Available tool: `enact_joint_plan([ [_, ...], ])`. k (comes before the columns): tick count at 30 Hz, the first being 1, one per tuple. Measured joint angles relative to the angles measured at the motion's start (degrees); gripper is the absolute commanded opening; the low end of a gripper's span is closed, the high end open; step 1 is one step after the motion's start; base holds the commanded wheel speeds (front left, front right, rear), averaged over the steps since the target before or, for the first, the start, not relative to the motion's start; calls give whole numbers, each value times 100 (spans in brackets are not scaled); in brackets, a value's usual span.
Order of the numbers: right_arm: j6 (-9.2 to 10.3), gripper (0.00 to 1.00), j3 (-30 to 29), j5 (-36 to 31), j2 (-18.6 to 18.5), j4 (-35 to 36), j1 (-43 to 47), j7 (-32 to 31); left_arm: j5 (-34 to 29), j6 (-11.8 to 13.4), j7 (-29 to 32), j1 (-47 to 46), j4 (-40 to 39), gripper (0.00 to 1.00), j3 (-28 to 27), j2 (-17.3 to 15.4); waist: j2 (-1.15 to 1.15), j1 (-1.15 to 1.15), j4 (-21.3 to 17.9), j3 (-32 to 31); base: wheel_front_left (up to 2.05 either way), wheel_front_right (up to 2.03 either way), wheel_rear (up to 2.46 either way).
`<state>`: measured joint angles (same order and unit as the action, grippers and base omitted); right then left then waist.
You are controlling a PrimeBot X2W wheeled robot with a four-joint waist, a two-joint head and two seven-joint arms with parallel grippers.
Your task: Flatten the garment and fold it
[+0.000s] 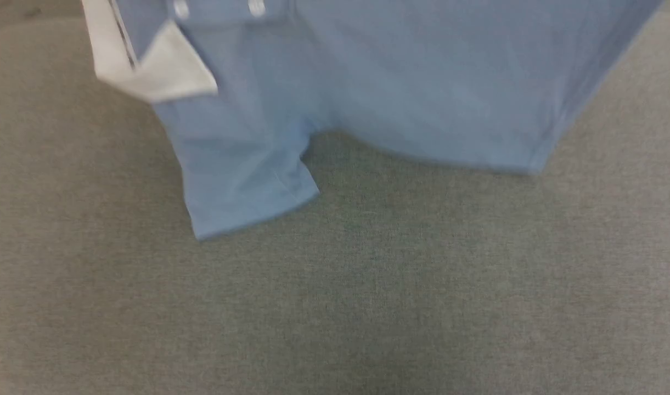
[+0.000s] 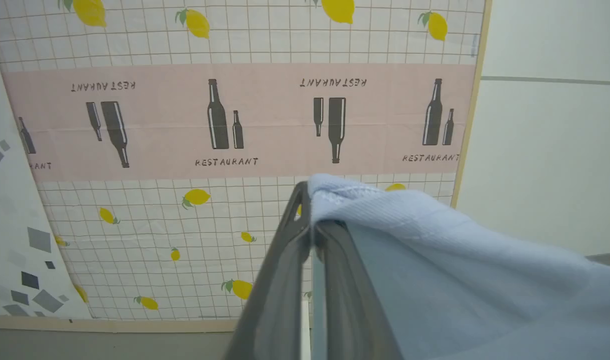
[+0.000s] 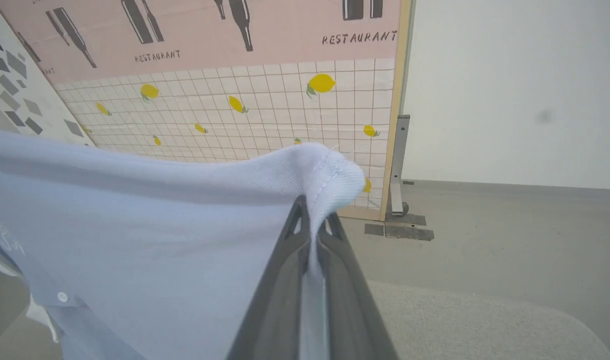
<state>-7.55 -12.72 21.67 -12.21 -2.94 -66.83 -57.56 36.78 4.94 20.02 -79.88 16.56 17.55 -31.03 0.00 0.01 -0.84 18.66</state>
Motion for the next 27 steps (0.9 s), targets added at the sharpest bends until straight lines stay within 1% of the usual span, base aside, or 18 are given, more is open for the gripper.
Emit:
enact_joint_plan([
  [5,-1,0,-111,-549,296,-543,-1115,466,-413,24,-438,-1017,515,0,22,-23,0,0,-56,618,0,0,0],
  [8,-1,0,-247,-866,449,-851,-1668,869,-708,74,-864,-1510,713,0,23,-25,0,1,-92,992,0,0,0],
  [11,-1,0,-459,-1089,555,-1102,-2100,1227,-861,102,-1214,-1898,879,0,22,-14,0,1,-121,1301,0,0,0],
  [14,-2,0,-591,-1230,612,-1283,-2409,1433,-982,115,-1490,-2155,1004,0,32,4,0,1,-139,1573,0,0,0],
  [18,-2,0,-657,-1281,639,-1477,-2615,1626,-1010,124,-1801,-2309,1211,0,23,54,0,0,-145,1893,0,0,0],
  [22,-3,0,-676,-1305,647,-1634,-2613,1684,-965,90,-2000,-2304,1493,0,12,115,0,1,-126,2143,0,0,0],
  [27,-3,0,-595,-1209,613,-1708,-2311,1752,-849,-2,-2309,-2050,1862,0,19,286,0,0,-33,2324,0,0,0],
])
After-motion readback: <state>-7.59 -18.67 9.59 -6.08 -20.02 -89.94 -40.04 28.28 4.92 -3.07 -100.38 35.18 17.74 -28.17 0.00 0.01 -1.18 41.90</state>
